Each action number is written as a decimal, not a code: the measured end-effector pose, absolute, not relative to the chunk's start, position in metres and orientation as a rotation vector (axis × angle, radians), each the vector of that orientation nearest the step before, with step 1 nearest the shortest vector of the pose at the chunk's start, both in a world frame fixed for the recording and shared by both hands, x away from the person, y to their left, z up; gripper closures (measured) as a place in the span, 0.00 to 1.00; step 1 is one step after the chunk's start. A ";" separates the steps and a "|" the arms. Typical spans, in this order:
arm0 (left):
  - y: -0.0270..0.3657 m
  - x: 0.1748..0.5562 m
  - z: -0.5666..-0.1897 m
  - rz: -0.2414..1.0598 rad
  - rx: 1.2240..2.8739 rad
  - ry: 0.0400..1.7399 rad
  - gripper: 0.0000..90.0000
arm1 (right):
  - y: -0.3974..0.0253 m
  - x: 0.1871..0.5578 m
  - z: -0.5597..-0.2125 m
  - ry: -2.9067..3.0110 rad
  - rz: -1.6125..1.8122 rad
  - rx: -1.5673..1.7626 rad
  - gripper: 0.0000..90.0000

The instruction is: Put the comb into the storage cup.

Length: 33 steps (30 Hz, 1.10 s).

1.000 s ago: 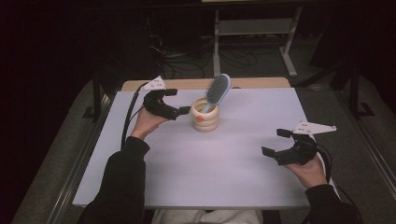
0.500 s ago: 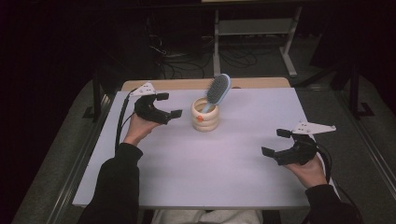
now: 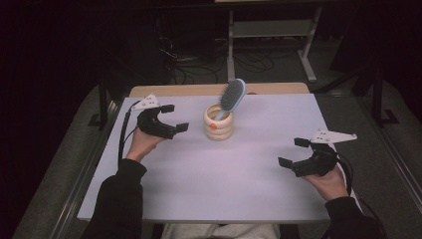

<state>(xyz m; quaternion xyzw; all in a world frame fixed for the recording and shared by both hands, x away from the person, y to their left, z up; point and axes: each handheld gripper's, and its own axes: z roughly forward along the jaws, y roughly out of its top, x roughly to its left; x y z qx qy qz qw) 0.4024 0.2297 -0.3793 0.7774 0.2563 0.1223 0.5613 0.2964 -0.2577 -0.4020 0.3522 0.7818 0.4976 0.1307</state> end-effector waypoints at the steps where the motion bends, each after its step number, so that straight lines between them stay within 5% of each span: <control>1: 0.231 0.401 -0.380 0.288 1.829 0.606 0.00 | -0.258 0.296 -0.402 2.271 1.444 1.024 0.00; 33: 0.277 0.364 -0.396 0.341 1.753 0.664 0.00 | -0.257 0.295 -0.402 2.273 1.438 1.029 0.00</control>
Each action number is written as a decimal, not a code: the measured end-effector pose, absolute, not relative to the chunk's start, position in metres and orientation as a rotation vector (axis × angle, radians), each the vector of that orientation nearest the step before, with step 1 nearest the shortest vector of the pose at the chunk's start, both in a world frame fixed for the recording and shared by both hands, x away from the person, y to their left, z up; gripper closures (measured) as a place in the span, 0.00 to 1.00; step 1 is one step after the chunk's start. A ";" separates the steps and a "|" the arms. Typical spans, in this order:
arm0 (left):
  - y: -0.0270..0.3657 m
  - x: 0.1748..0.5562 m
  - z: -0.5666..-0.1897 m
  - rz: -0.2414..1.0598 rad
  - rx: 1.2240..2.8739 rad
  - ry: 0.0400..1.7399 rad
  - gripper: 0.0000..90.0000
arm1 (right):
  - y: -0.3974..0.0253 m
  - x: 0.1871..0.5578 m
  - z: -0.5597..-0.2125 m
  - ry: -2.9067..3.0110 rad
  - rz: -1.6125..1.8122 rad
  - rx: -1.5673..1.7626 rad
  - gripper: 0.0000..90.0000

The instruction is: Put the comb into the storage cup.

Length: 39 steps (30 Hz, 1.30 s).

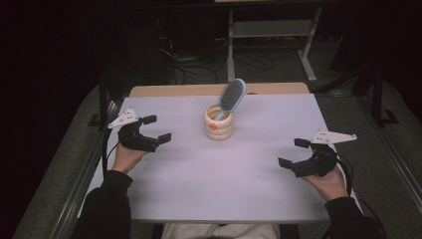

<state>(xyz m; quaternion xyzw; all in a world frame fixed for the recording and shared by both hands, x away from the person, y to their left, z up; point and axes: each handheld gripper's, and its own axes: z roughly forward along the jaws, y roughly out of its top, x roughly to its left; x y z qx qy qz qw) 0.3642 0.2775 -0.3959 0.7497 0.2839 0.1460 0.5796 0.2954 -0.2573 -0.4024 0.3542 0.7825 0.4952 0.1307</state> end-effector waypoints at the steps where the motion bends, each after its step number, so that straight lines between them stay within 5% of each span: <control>1: 0.280 0.362 -0.397 0.347 1.755 0.662 0.00 | -0.257 0.295 -0.402 2.273 1.438 1.029 0.00; 39: 0.334 0.321 -0.423 0.414 1.661 0.752 0.00 | -0.256 0.295 -0.406 2.305 1.432 1.036 0.00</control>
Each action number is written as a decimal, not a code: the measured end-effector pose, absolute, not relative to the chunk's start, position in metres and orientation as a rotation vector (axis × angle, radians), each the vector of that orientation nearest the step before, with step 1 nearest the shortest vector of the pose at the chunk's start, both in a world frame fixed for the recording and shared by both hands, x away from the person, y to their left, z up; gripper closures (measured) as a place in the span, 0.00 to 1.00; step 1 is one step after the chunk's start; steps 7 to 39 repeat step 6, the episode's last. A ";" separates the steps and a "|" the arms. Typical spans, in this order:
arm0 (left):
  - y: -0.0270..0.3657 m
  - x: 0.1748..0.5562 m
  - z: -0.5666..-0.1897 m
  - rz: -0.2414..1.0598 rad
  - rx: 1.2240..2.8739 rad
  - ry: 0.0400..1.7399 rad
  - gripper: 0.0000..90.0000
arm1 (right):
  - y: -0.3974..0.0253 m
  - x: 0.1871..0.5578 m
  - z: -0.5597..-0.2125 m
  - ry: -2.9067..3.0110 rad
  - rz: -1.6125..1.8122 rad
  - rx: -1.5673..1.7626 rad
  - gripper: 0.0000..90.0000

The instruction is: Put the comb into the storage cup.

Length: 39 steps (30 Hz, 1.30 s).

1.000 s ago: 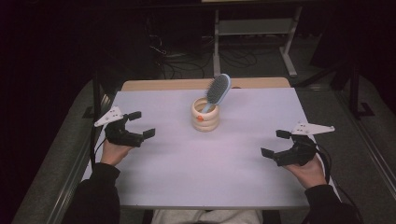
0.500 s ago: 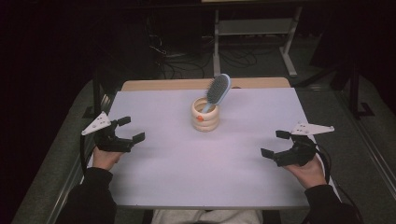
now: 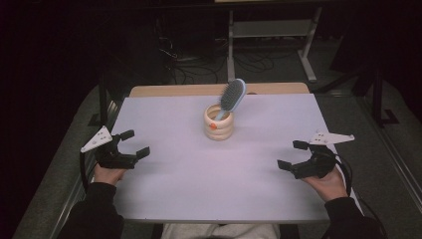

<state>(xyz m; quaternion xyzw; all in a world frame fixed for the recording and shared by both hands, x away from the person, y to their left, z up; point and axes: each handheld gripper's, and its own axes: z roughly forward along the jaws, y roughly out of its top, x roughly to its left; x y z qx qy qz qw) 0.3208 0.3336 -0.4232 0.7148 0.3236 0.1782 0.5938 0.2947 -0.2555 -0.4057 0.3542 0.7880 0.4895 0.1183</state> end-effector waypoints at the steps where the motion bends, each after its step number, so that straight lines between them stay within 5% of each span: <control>1: 0.334 0.321 -0.424 0.410 1.661 0.757 0.00 | -0.256 0.295 -0.406 2.306 1.432 1.035 0.00; 39: 0.334 0.321 -0.426 0.400 1.686 0.756 0.00 | -0.255 0.295 -0.406 2.308 1.433 1.039 0.00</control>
